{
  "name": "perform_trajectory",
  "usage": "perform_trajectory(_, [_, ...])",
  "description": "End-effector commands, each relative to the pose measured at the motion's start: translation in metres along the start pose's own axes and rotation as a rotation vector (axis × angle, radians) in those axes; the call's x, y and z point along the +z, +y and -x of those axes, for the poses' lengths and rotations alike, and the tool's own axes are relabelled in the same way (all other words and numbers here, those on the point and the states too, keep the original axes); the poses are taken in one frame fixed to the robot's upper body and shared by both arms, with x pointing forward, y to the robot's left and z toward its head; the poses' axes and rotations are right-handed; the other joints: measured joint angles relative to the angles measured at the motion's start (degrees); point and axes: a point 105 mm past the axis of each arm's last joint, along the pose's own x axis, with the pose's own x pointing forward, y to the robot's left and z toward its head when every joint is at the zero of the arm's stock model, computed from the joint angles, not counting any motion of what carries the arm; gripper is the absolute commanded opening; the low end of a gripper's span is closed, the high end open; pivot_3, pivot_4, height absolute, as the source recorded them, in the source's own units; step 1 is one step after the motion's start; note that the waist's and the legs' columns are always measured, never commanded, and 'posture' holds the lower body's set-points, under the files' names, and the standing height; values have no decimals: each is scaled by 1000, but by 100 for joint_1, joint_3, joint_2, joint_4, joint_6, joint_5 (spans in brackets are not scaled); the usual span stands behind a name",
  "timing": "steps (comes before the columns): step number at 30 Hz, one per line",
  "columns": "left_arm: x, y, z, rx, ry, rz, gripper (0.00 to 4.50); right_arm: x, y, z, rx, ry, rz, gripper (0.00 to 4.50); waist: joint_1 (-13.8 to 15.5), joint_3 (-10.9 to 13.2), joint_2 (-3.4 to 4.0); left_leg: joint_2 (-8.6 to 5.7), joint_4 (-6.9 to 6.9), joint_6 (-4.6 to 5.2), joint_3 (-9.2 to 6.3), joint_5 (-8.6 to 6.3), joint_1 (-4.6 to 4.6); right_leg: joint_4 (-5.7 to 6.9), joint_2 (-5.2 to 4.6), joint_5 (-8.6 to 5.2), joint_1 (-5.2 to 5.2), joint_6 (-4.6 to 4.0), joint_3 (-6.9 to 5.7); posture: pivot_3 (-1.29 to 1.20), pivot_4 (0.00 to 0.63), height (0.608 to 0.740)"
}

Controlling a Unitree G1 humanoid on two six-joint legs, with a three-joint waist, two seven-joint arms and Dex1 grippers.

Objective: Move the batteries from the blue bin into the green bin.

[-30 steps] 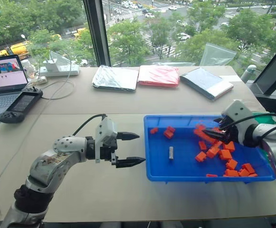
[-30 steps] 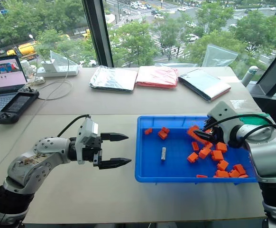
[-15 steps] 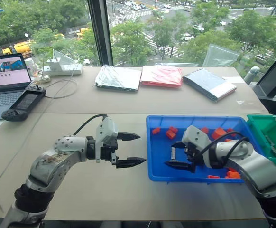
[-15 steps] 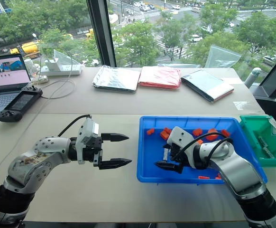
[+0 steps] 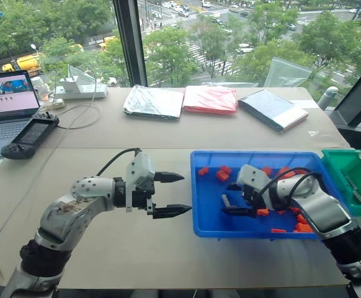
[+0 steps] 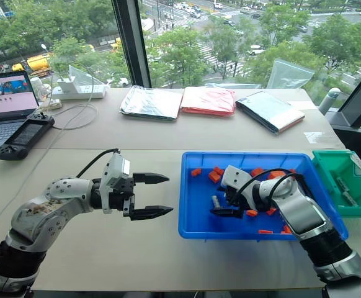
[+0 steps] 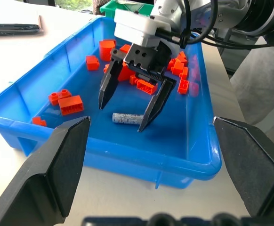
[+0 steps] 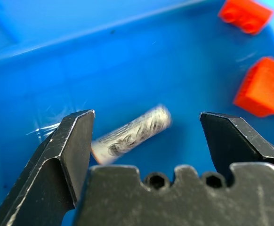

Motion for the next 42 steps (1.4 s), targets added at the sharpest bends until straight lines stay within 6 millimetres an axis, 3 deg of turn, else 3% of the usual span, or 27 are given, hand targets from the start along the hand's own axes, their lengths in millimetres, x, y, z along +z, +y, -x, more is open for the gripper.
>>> perform_trajectory(1, [9, -4, 1, -2, -20, -39, 4500, -2, -8, 1, -9, 12, 12, 4335, 0, 0, 0, 0, 0, 0, 0, 0, 0, -1, 1, 0, 1, 0, 0, 0, 150, 740])
perform_trajectory(12, [7, -4, 1, 5, -21, -39, 4500, -28, -8, 4, -36, 145, -43, 4335, 8, -1, -1, 1, 0, 0, -2, 0, 12, 0, -1, 0, 13, 0, 0, 0, 150, 740])
perform_trajectory(15, [8, -3, 1, 5, -23, -39, 4500, -31, -4, 4, -29, 164, -60, 3618, 19, -4, -7, 1, 0, 0, -4, 0, 18, -3, -1, 0, 23, 0, -2, 0, 150, 740])
perform_trajectory(25, [8, -3, 0, -5, -26, -42, 4500, -31, 5, -1, -15, 175, -46, 265, 13, -5, -8, 1, 0, 0, -4, 0, 29, -3, 1, 0, 33, 0, -2, 0, 150, 740])
perform_trajectory(32, [9, -4, -1, -7, -29, -42, 4500, -22, -2, 4, -101, 145, -71, 247, 14, -7, -11, 1, 0, 0, -5, 0, 31, -3, 2, 0, 34, 0, -2, 0, 150, 740])
perform_trajectory(35, [9, -5, -1, -9, -31, -42, 4500, -6, -16, 22, -216, 71, -108, 247, 18, -7, -12, 2, 0, 0, -5, 0, 29, -3, -1, 0, 34, 0, -2, 0, 150, 740])
perform_trajectory(38, [9, -4, -1, -6, -31, -43, 4500, 20, -35, 60, -384, -71, -172, 247, 30, -4, -11, 0, 1, 0, -6, 0, 18, -2, -4, 0, 25, 0, -2, 0, 150, 740])
perform_trajectory(42, [8, -5, 1, -7, -28, -37, 4500, 19, -82, 170, -984, -150, -304, 247, 47, -3, -8, -2, -2, 0, -5, 0, -3, 3, -6, 0, 0, 1, -1, 0, 150, 740])
